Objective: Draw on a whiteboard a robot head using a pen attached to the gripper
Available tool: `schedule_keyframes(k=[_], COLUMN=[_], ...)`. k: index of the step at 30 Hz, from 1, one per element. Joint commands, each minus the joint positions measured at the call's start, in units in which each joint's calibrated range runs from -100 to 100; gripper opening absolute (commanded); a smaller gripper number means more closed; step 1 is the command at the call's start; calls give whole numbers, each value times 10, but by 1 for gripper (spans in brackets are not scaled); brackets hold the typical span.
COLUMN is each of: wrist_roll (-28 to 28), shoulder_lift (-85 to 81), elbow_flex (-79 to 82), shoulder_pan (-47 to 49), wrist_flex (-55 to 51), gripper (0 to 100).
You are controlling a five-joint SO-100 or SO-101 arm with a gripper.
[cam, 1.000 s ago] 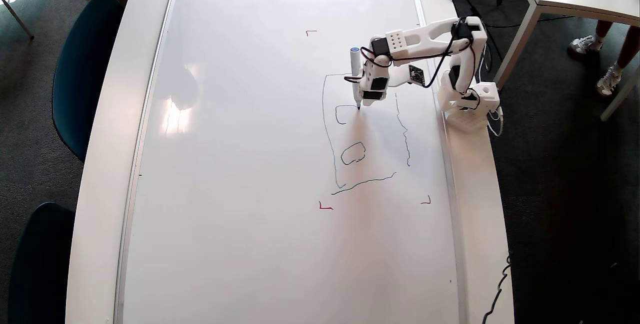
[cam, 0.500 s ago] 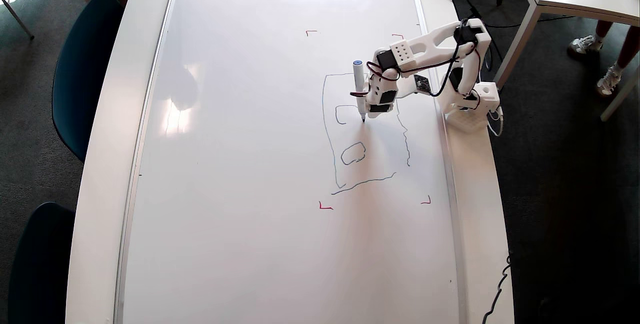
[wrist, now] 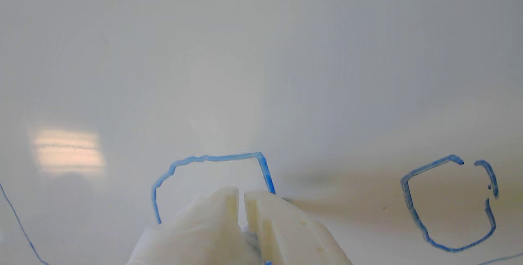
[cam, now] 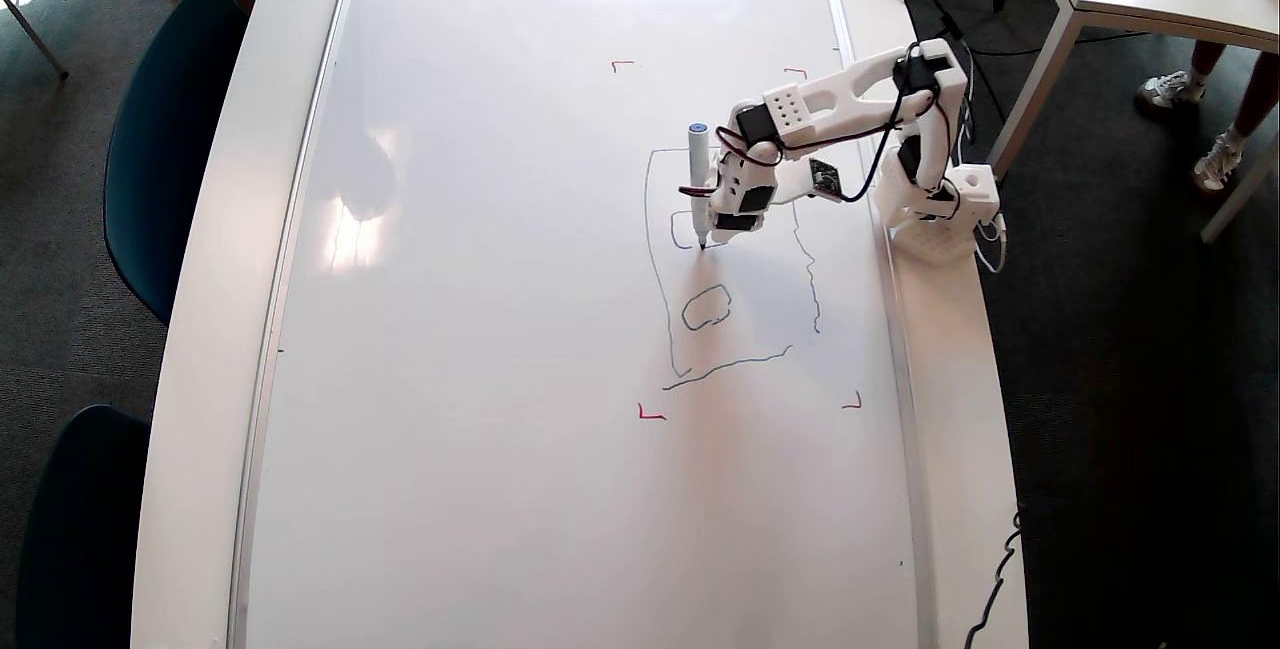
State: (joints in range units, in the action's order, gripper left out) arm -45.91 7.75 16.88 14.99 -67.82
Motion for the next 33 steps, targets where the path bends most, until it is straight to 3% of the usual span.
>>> schedule_keyframes(k=[1,9,20,33], wrist_roll=[8,8,7,39], shoulder_lift=[18,9,-98,-101], elbow_flex=[-48,-65,-48,22], shoulder_pan=[-2,-11,-1,53], wrist_flex=[-2,-6,-98,-53], gripper=[1,1,1,1])
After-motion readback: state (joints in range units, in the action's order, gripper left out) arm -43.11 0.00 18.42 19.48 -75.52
